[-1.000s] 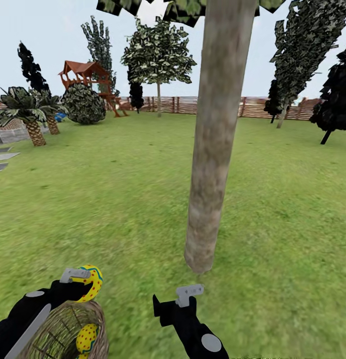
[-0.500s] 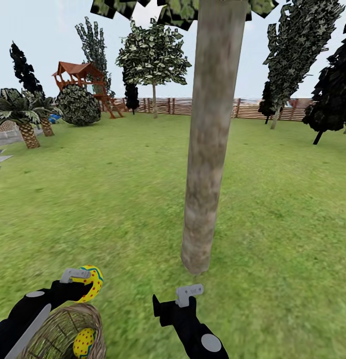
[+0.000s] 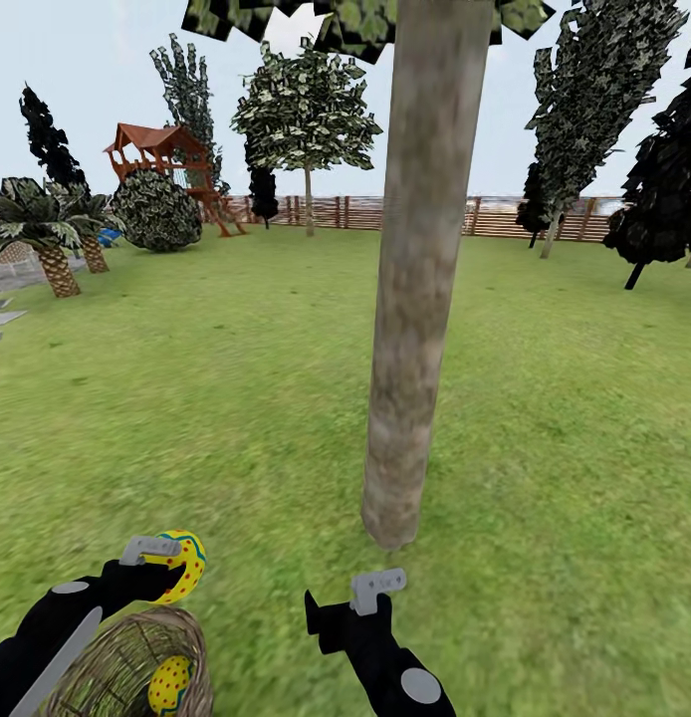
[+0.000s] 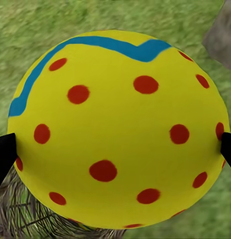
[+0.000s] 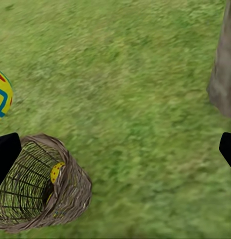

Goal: Take the three Easter eggs out of the wicker basket on the lawn in the garden, then place them on the lawn next to a single tree (choose any tree) so that all three eggs are next to the same tree and none are left in the basket.

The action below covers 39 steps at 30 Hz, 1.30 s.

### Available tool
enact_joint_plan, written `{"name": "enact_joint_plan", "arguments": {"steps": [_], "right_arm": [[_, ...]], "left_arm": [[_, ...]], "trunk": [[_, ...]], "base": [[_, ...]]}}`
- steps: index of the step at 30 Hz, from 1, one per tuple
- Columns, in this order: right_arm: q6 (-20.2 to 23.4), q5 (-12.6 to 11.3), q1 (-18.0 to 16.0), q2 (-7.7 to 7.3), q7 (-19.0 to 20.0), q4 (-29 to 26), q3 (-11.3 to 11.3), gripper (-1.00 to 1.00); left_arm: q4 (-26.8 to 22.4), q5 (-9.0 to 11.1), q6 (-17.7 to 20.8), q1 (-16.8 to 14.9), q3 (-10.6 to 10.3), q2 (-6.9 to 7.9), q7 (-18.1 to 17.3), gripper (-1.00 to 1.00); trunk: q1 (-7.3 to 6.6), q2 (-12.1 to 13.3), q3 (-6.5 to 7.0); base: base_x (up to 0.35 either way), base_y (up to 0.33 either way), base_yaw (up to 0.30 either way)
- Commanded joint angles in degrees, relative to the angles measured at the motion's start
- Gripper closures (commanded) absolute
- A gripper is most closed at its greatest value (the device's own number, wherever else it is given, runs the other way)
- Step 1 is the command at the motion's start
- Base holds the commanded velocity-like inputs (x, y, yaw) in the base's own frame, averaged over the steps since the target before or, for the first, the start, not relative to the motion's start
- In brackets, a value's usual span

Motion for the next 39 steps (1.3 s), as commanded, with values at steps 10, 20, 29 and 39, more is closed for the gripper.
{"name": "enact_joint_plan", "arguments": {"steps": [10,20,29,39], "right_arm": [[0.2,-0.6,-0.1,-0.01,-0.6,0.4,0.1,-1.0],[0.2,-0.6,-0.1,0.08,-0.6,1.4,0.1,-1.0],[0.2,-0.6,-0.1,0.15,-0.6,1.6,0.1,-1.0],[0.2,-0.6,-0.1,0.17,-0.6,1.7,0.1,-1.0]], "left_arm": [[-0.1,0.1,0.2,0.0,-0.1,0.05,0.0,1.0],[-0.1,0.1,0.2,-0.1,-0.1,0.05,0.0,1.0],[-0.3,0.1,0.2,0.0,-0.2,0.05,0.0,1.0],[-0.5,0.1,0.2,0.0,-0.2,0.05,0.0,1.0]], "trunk": [[-2.19,4.0,1.72],[-4.38,8.0,3.51],[-6.36,11.6,5.13],[-8.56,15.6,6.92]], "base": [[0.0,0.0,0.0],[0.0,0.0,0.0],[0.0,0.0,0.0],[0.0,0.0,0.0]]}}
